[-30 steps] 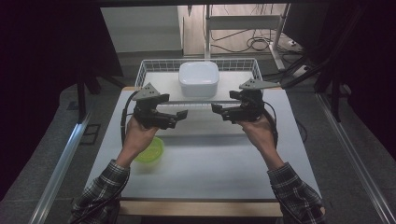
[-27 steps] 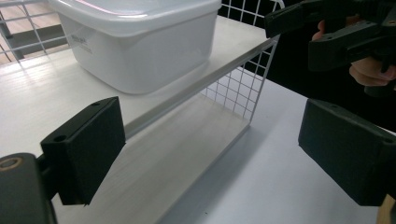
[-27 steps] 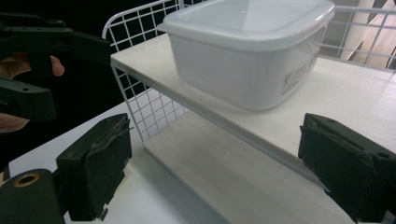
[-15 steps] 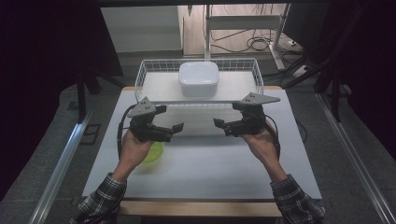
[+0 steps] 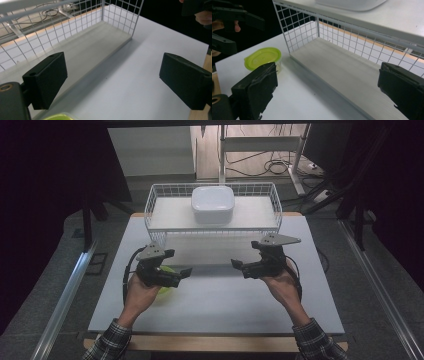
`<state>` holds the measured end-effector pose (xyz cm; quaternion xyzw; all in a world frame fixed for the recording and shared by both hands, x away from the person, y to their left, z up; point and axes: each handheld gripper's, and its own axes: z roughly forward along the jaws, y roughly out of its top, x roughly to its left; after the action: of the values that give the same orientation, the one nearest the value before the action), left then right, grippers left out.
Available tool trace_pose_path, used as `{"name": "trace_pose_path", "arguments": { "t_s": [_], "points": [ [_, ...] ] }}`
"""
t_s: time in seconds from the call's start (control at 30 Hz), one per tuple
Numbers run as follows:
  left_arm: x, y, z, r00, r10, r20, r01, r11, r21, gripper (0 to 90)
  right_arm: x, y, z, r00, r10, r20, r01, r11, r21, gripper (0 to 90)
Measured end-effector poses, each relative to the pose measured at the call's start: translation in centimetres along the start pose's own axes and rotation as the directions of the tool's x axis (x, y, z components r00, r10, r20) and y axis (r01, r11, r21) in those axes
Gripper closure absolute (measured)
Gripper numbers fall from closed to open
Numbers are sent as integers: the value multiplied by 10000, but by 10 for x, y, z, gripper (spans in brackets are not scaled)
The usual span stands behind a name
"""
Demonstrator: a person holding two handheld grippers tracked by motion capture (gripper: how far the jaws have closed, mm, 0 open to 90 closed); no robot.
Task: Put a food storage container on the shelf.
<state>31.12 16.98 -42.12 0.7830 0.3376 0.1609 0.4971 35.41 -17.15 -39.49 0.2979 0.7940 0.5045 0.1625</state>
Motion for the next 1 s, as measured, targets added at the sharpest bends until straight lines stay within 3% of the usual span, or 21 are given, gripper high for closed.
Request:
{"name": "trace_pose_path", "arguments": {
  "t_s": [0.27, 0.43, 1.0],
  "points": [
    [-3, -15, -5, 9998, -205, 56, 206, 9997, -138, 59, 4, -14, -1, 10000, -25, -8, 25, 9997, 225, 23],
    [-6, -29, -7, 9999, -145, 80, 149, 9984, -540, 45, 6, -28, -4, 9997, 209, -96, -205, 9987, 469, 51],
    [-20, -65, 0, 9998, -90, 196, 99, 9990, -431, 38, 10, -64, -12, 9990, 456, -24, -452, 9954, 843, 48]
  ]
}}
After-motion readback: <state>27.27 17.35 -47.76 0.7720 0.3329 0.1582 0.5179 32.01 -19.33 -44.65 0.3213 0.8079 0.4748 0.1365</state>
